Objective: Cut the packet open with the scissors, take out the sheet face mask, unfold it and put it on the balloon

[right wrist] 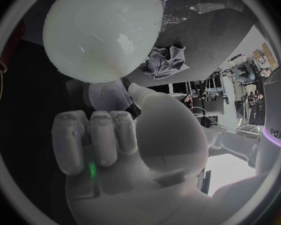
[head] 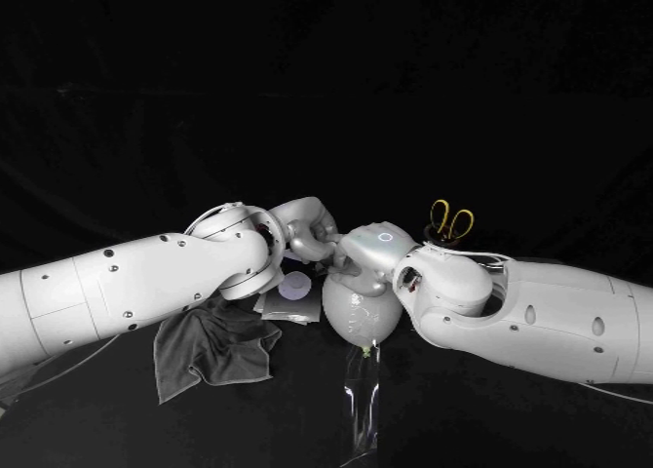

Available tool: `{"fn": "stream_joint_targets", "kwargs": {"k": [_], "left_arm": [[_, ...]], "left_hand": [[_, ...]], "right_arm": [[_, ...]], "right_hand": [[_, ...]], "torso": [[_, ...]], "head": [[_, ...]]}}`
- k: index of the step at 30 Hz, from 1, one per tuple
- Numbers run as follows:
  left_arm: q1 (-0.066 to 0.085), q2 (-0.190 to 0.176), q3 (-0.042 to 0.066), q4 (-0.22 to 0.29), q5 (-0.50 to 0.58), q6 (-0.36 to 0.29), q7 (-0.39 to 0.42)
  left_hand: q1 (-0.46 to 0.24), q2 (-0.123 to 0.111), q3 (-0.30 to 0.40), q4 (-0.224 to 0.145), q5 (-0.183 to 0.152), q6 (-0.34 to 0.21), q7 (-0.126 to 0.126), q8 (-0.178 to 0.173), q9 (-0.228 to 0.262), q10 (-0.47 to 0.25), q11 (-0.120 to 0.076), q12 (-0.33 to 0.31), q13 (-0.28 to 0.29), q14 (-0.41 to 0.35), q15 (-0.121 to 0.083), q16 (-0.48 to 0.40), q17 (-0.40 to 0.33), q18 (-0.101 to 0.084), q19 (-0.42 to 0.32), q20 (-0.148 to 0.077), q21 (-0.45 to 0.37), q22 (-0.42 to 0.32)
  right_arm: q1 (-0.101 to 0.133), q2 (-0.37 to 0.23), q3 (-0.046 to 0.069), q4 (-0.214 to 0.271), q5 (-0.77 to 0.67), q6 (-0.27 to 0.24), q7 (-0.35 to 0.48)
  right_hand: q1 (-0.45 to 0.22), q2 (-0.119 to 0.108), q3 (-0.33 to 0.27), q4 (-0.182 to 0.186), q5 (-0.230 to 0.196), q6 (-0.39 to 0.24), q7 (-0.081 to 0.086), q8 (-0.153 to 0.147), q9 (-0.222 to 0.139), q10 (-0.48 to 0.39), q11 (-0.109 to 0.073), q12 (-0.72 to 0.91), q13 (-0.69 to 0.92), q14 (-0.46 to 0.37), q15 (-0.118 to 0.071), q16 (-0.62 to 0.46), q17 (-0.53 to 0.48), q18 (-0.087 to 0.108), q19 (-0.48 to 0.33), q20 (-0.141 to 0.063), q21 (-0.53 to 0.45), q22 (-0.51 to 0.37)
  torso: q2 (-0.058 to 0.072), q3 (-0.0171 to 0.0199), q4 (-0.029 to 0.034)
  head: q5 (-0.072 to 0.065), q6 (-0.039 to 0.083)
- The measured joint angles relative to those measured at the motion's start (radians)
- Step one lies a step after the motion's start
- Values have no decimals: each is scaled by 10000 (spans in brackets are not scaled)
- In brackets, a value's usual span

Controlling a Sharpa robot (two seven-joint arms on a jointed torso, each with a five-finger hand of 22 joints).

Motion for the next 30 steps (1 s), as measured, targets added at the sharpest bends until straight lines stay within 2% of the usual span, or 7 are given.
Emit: {"fn": "stream_joint_targets", "kwargs": {"k": [5, 8, 14, 27, 30], "left_arm": [[1, 3, 3, 23, 3, 2, 1], [8, 4, 10, 42, 8, 2, 22], [15, 12, 20, 72, 16, 2, 78], [26, 25, 33, 72, 29, -1, 203], [28, 27, 36, 72, 31, -1, 229]], "left_hand": [[-1, -1, 29, -30, 0, -1, -1, 0, 0, 0, 0, 1, 0, 0, 0, 38, -2, -4, 0, 0, 0, -1], [-1, -1, 29, -30, 0, -1, -1, 0, 0, 0, 0, 3, 3, 0, 1, 38, -2, -6, 0, 0, 0, 2], [-12, -12, 29, -29, 0, -2, -1, 0, 0, 0, 0, 3, 3, 0, 1, 38, -4, -9, 0, 0, 0, 7], [-42, -42, 29, -29, -1, -5, -3, 2, 1, 0, 0, 3, 3, 0, 1, 37, -5, -15, 0, 0, 46, 6], [-50, -50, 29, -29, -1, -6, -4, 5, 1, 0, -1, 3, 3, 0, 1, 37, -6, -16, 0, 0, 46, 5]], "right_arm": [[-16, -62, 0, 77, 58, -128, 19], [-21, -123, -5, 151, 83, -252, 33], [-33, -302, -11, 373, 118, -502, 72], [-30, -840, -7, 1024, 138, -1001, 162], [-22, -956, 2, 1184, 144, -1137, 169]], "right_hand": [[244, 244, 418, -116, -1, 307, -181, 204, 39, 18, -27, -1, 1, -45, -49, 0, -7, 0, -1, -1, -1, 2], [345, 344, 700, -271, -3, 452, -277, 331, 88, 2, -150, -1, 1, -89, -94, 0, -7, 0, -11, -100, -2, 4], [513, 173, 1063, -524, -37, 585, -371, 527, 164, -35, -183, -3, -3, -108, -115, -6, -4, -1, 7, -188, -10, 7], [635, -143, 1368, -916, 5, 610, -368, 815, 184, -65, -212, -30, -5, -110, -117, -34, 3, 0, 3, -258, -21, 8], [606, -281, 1338, -1005, 7, 618, -377, 854, 188, -65, -212, -1, -2, -111, -118, -1, 2, -1, 3, -258, -28, 7]], "torso": [[-1, 1, -6], [-5, 5, -9], [-6, 5, -17], [-11, 7, -20], [-11, 7, -18]], "head": [[21, -12], [29, -11], [31, 12], [9, 2], [1, 1]]}}
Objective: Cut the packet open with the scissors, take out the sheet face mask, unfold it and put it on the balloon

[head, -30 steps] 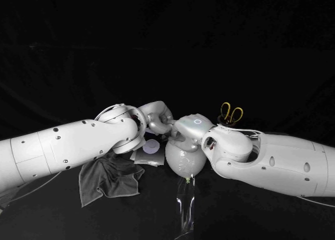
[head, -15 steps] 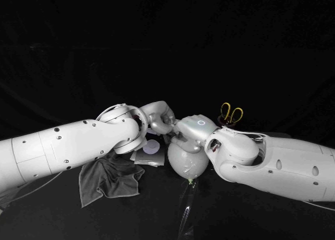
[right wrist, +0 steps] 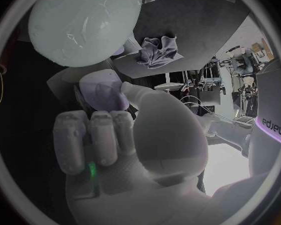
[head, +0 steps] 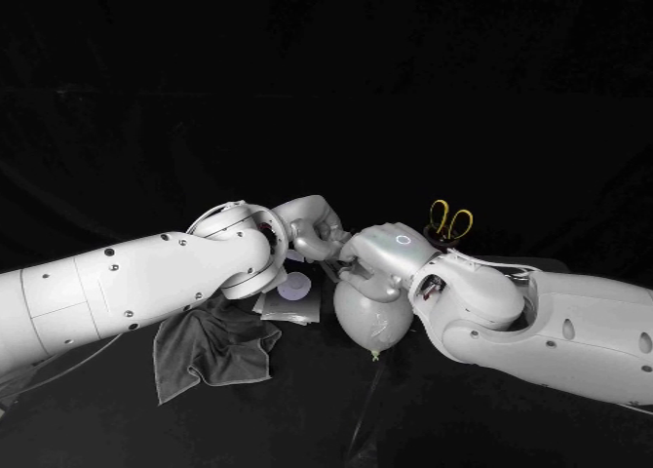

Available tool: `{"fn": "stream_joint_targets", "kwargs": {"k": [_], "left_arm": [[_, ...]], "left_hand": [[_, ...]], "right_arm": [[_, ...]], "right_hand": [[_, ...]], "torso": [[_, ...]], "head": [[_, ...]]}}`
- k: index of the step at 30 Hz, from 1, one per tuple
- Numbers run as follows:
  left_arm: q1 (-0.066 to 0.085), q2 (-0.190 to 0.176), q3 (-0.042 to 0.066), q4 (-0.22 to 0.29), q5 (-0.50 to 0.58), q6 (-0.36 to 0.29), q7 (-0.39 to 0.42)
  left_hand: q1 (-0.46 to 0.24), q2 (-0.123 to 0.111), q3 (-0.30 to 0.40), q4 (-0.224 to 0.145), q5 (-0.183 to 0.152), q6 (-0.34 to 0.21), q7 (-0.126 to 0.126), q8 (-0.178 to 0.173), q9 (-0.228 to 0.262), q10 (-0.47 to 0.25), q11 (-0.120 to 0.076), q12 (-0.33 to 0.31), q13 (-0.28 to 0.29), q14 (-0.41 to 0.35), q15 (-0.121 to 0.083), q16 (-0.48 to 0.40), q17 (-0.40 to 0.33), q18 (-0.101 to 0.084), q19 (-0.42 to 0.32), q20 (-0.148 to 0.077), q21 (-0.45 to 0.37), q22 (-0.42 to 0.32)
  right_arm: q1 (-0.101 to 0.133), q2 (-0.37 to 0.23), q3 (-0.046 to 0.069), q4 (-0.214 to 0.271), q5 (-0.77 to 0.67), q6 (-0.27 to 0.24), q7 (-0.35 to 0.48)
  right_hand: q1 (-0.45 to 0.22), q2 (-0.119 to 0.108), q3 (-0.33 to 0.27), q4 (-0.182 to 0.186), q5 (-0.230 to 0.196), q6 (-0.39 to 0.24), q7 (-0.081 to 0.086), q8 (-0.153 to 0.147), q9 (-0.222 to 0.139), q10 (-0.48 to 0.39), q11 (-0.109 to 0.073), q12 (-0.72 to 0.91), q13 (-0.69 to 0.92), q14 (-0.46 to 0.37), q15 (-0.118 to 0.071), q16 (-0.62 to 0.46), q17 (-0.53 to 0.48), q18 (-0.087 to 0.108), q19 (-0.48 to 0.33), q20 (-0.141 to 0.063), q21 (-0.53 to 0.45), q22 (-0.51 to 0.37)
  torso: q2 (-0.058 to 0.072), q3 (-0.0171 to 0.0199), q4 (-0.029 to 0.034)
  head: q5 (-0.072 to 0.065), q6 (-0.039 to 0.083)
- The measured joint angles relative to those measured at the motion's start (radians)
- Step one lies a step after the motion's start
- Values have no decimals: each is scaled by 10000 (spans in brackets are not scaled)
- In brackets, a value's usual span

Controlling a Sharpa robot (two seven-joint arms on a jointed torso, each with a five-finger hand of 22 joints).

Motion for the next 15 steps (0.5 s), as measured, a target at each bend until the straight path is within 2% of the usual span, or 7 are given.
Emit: {"fn": "stream_joint_targets", "kwargs": {"k": [4, 7, 10, 15], "left_arm": [[-3, 4, -6, -12, 2, 0, 11], [-12, 3, -15, -33, 1, 1, 7], [-15, 3, -17, -37, 1, 2, -1], [-14, 19, -17, -45, -1, 2, -8]], "left_hand": [[0, 0, 0, 0, 0, -2, -1, 1, 0, 0, 0, 0, 0, 0, 0, 0, 0, -1, 0, 0, 0, -1], [2, 2, 0, 0, 0, -29, -3, 1, 0, 0, 0, 0, 0, 0, 0, 0, 0, -3, 0, 0, 0, -2], [5, 5, 0, 0, 0, -30, -3, 1, 0, 0, 0, 0, -1, 0, 0, 0, 0, -3, 0, 0, 0, -3], [18, 16, -1, 0, -1, -32, -2, 1, 0, 0, 0, -3, -7, 0, 0, 0, 0, -6, 0, 0, 0, -5]], "right_arm": [[29, -142, 39, 236, 6, -215, 23], [61, -222, 64, 433, 20, -398, 69], [69, -272, 70, 527, 42, -535, 102], [82, -334, 89, 679, 100, -755, 157]], "right_hand": [[-35, -242, -66, -152, 49, 79, -79, 150, 260, -7, -9, 1, 2, -49, -51, 1, 0, 0, -1, 1, -1, -3], [-23, -361, -99, -234, 56, 110, -110, 191, 288, -7, -10, 1, 3, -50, -52, 1, -1, 0, -1, 1, -1, -7], [-23, -408, -152, -286, 57, 127, -127, 207, 288, 22, -107, 1, 4, -49, -54, 1, -7, 0, -4, -2, -2, -7], [-31, -480, -186, -333, 57, 122, -121, 227, 288, 28, -114, 0, 3, -49, -54, -4, -8, 0, -2, -69, -3, -6]], "torso": [[1, 1, 2], [5, 0, 7], [5, 1, 8], [5, 0, 8]], "head": [[-8, 8], [-10, 8], [-13, 1], [-15, 7]]}}
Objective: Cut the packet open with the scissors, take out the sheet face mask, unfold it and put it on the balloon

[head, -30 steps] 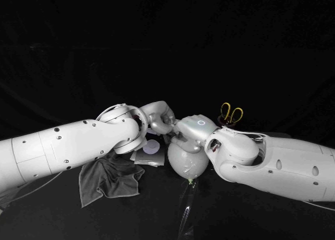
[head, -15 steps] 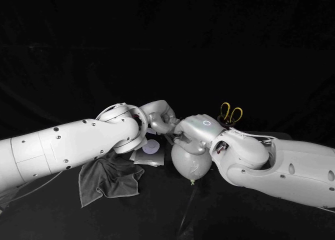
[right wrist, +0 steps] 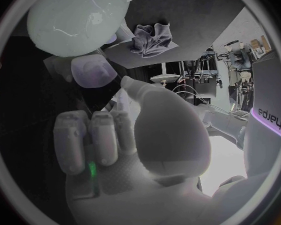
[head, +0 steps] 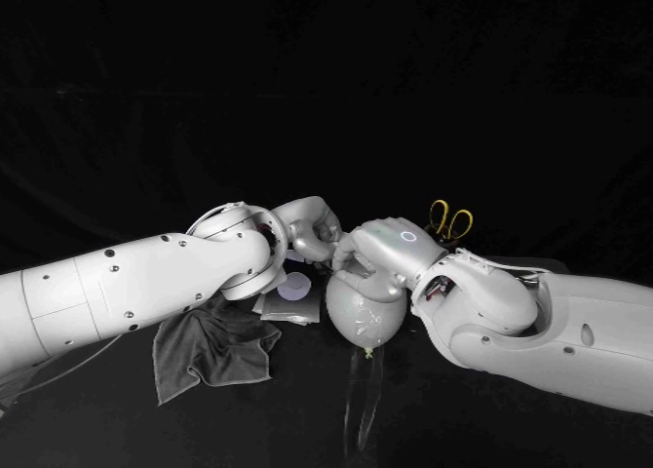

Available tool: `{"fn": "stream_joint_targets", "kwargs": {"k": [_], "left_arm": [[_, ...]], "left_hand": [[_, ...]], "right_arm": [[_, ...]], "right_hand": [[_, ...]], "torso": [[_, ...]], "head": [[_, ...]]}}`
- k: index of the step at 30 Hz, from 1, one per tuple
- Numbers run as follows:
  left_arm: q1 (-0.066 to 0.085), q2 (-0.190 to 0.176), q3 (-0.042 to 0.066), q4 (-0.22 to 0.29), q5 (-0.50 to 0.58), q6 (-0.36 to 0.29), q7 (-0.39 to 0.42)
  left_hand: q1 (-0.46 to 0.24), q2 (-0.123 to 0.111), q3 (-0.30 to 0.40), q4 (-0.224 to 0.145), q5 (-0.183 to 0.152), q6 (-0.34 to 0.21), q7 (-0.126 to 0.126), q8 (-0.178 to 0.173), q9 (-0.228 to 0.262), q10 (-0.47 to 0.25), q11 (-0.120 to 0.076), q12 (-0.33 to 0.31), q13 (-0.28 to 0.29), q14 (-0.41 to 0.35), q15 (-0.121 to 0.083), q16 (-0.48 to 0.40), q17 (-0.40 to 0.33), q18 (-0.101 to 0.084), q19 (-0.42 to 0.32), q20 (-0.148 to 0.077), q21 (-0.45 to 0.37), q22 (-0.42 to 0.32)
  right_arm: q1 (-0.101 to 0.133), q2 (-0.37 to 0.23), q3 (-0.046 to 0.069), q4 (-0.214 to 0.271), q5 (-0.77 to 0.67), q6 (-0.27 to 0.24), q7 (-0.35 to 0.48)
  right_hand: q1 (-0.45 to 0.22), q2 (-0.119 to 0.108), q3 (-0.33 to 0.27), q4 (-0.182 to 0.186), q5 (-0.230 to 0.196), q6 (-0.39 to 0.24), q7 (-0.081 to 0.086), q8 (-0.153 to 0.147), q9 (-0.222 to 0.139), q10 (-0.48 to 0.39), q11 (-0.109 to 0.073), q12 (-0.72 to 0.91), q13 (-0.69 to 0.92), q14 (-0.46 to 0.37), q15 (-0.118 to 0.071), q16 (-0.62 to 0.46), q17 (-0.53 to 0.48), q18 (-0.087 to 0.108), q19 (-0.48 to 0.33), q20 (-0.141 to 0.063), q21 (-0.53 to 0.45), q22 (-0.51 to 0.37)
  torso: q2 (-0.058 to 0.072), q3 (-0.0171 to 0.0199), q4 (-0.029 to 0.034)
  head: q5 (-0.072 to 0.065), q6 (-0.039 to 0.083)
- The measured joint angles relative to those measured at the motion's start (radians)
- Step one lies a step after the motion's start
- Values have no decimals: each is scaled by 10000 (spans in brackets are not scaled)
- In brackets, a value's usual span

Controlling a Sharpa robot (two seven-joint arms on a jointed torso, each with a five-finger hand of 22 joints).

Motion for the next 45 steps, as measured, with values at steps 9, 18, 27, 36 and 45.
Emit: {"fn": "stream_joint_targets", "kwargs": {"k": [9, 18, 27, 36, 45], "left_arm": [[-1, 10, -4, -7, -1, 1, -6], [-2, 10, -3, -7, -1, 0, -8], [-2, -17, -3, 21, -3, -3, -21], [-5, -125, -6, 203, -3, -16, -20], [-6, -257, -8, 463, -2, -80, -16]], "left_hand": [[13, 12, 0, 0, -37, 5, 8, 0, 0, 0, 0, 0, -2, 0, 0, -1, 0, 43, 0, 0, 0, 9], [18, 26, -1, 1, 1, 20, 25, 0, 0, 0, 0, 0, -4, 0, 0, -2, -1, 50, 0, 0, -1, 8], [-9, 51, -1, 1, 1, 29, 13, 0, 0, 0, 0, -1, -7, 0, 0, -5, -3, 45, 0, 0, -1, 6], [-11, 50, 59, 1, 1, 36, 2, 0, 0, 26, 26, -2, -9, 0, 0, -6, -4, 34, 0, 0, -1, 7], [-12, 48, 60, 2, -19, 34, 1, 0, 0, 26, 26, -22, -11, 0, 0, -7, -6, 24, 0, 0, -1, 14]], "right_arm": [[15, -108, 15, 213, 95, -261, 109], [38, -218, 32, 347, 120, -326, 99], [52, -210, 32, 140, 5, 151, -154], [52, -268, 21, 45, -154, 470, -280], [0, -620, 8, 380, -306, 441, -289]], "right_hand": [[144, 67, 182, -289, -2, -39, -4, 157, 71, 0, 0, -15, -7, -30, -31, -5, 2, 1, -1, 0, 31, 5], [-472, -457, -290, -41, 0, -940, 329, -211, -101, 25, 25, -1, -6, 31, 29, 5, 9, 1, -2, 1, 30, 7], [-601, -972, -1400, 233, -12, -1714, 781, -856, -490, -81, 286, -13, -1, 160, 279, 4, 8, 1, 5, 331, -138, 3], [-205, -702, -1789, 413, -10, -1540, 726, -916, -554, -87, 312, -58, 1, 159, 279, -2, 0, 0, 18, 416, -144, -1], [93, -437, -1749, 453, -10, -835, 522, -651, -534, 4, 322, 2, -5, 159, 279, -27, 2, 0, 19, 419, 20, 5]], "torso": [[0, -2, 3], [0, -4, 5], [-1, -5, 5], [5, -5, 5], [7, -5, 3]], "head": [[4, 4], [4, -8], [5, 1], [-9, -12], [-29, -32]]}}
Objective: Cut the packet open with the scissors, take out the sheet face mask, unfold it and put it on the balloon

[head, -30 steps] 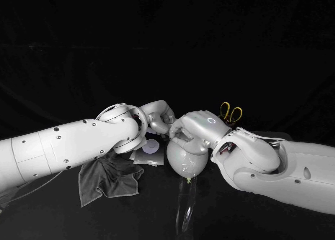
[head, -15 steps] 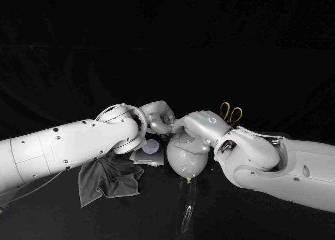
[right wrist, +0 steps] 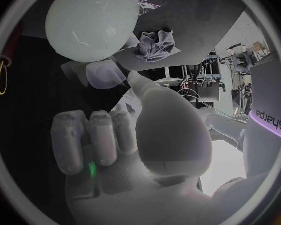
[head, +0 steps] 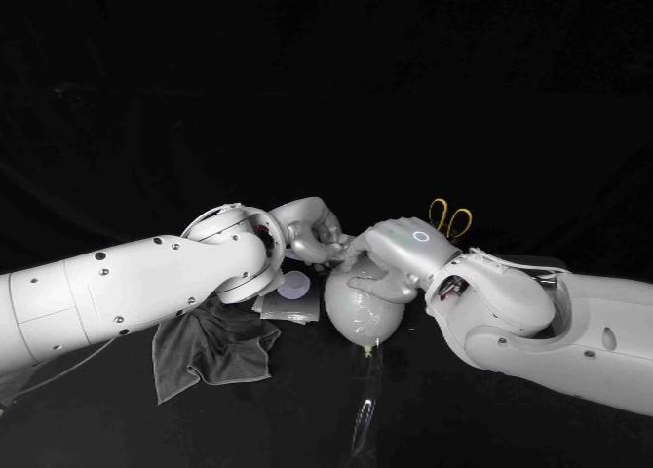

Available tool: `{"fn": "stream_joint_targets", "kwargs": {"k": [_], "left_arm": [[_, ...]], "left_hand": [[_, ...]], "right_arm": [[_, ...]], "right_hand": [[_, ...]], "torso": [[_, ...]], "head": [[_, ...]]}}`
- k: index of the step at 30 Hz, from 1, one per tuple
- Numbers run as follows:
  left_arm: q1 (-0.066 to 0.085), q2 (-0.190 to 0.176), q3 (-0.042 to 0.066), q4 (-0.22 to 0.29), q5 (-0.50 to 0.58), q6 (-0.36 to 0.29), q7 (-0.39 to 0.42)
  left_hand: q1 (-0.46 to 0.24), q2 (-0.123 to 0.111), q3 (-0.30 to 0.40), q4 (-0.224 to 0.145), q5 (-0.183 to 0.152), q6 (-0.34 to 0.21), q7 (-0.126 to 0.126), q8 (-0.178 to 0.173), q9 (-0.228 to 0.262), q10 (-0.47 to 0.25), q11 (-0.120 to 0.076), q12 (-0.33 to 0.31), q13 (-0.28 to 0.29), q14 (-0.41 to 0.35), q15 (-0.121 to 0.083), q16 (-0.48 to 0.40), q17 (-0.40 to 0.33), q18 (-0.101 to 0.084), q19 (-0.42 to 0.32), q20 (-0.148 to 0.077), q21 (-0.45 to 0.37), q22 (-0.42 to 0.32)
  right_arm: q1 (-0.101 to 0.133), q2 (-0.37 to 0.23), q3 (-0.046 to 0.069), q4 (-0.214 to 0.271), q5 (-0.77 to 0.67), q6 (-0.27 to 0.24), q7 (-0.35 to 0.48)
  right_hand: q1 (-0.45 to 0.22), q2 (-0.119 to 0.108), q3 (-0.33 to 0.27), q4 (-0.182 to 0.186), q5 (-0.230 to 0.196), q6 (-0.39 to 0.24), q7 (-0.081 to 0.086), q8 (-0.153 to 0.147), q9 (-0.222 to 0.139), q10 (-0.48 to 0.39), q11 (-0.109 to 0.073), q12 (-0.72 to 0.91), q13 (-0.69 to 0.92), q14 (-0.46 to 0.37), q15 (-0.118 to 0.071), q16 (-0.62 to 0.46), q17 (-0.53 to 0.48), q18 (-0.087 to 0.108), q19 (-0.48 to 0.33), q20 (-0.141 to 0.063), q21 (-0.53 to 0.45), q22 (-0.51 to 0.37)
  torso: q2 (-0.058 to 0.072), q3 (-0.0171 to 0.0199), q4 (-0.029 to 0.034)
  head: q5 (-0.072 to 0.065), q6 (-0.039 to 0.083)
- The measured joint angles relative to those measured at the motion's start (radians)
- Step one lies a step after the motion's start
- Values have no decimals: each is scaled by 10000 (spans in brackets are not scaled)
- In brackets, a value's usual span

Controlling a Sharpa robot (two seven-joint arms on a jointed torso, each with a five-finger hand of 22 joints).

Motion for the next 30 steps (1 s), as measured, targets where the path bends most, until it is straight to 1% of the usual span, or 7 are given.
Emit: {"fn": "stream_joint_targets", "kwargs": {"k": [3, 7, 8, 20, 26, 29, 30], "left_arm": [[-5, -39, -5, 105, 0, -33, 0], [-22, -85, -18, 264, -11, -100, 1], [-28, -93, -22, 293, -14, -117, 1], [-78, -169, -49, 668, -86, -330, -1], [-100, -181, -55, 811, -133, -402, -8], [-101, -184, -55, 861, -150, -430, -10], [-102, -184, -55, 869, -155, -437, -11]], "left_hand": [[-11, -11, 0, 0, -2, -1, 0, 0, 0, 0, -1, -2, -2, 0, 0, 0, 0, -2, 0, 0, 0, 0], [-13, -13, 0, 0, -14, -2, -1, 0, 0, -1, -1, -6, -6, 0, 0, 0, -1, -5, 0, 0, 0, -1], [-13, -13, 0, 0, -15, -4, -3, 0, 0, -1, -2, -6, -8, 0, 0, 0, -1, -6, 0, 0, 0, -1], [-52, -53, 29, -30, 24, -32, -3, 12, 0, -3, -4, -8, -3, 0, 0, -1, -4, -13, 0, 0, -1, -3], [-78, -79, 29, -30, 24, -34, -3, 31, 0, -4, -4, -8, -4, 0, 0, -1, -5, -16, 0, 0, -1, 11], [-78, -80, 29, -30, 24, -50, -16, 72, 0, -5, -5, -8, -3, 0, 0, -2, -6, -17, 0, 0, -1, 11], [-78, -80, 28, -30, 24, -50, -16, 73, 0, -5, -5, -8, -3, 0, 0, -2, -6, -17, 0, 0, -1, 11]], "right_arm": [[-24, -146, -5, 155, -43, -70, 7], [-77, -299, -17, 323, -114, -139, 11], [-98, -327, -18, 349, -135, -145, 11], [-362, -473, -34, 406, -362, -145, -22], [-483, -502, -37, 457, -509, -285, -53], [-521, -499, -41, 459, -576, -398, -68], [-531, -493, -41, 456, -595, -437, -72]], "right_hand": [[66, -9, 31, 31, 0, 221, -115, 68, 2, 37, -37, 0, -3, -51, -59, 13, 2, 0, -4, -3, 0, 1], [131, 33, 102, 42, 0, 481, -208, 192, 2, 38, -39, -1, -2, -93, -102, 32, 7, 1, -30, -86, 0, 2], [131, 33, 103, 42, 0, 498, -217, 222, 2, 73, -74, -1, -2, -102, -114, 31, 7, 1, -17, -101, 0, 2], [130, 34, 103, 42, 1, 500, -218, 222, 1, 86, -90, -6, 5, -99, -119, 26, 6, 1, -15, -135, -5, -2], [129, 34, 104, 44, 1, 500, -219, 222, -3, 50, -126, -23, 6, -81, -137, 23, -2, 1, -17, -134, -10, -6], [182, -19, 145, 84, 1, 239, -135, 33, -135, 49, -127, -34, 5, -81, -136, 21, -2, 0, -17, -134, -11, -6], [198, -35, 144, 84, 1, 80, -77, -72, -193, 52, -124, -29, 4, -82, -137, 20, -2, 1, -18, -134, -13, -5]], "torso": [[3, -1, -4], [1, -2, -10], [-1, -2, -10], [-4, 1, -4], [-3, 3, -4], [-3, 3, -4], [-3, 3, -4]], "head": [[-7, -2], [-29, 13], [-37, 14], [-103, 30], [-172, 65], [-201, 90], [-214, 96]]}}
